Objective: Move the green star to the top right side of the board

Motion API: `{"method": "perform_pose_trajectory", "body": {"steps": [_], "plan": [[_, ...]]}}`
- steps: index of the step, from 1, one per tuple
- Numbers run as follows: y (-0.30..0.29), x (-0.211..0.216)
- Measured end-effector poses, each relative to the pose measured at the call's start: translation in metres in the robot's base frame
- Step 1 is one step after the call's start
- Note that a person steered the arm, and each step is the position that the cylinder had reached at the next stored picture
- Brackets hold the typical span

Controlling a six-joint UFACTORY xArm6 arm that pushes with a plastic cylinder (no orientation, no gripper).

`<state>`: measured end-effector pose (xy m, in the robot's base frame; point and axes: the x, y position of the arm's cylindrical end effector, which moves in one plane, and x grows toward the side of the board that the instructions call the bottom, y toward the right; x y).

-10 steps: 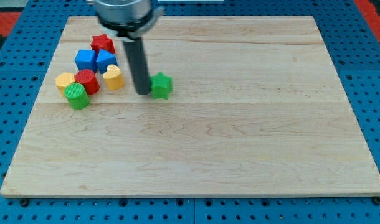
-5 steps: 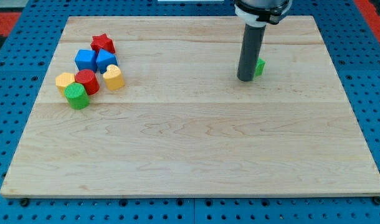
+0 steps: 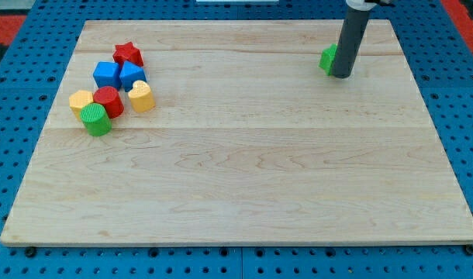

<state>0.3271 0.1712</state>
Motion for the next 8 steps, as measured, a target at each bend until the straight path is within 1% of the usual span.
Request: {"method": "perform_pose_trajectory", "body": {"steps": [1,3,5,7,8], "plan": [[0.000,-0.003],[0.004,0.008],[0.031,-0.010],[-0.020,-0.008],[-0.038,-0.021]]}}
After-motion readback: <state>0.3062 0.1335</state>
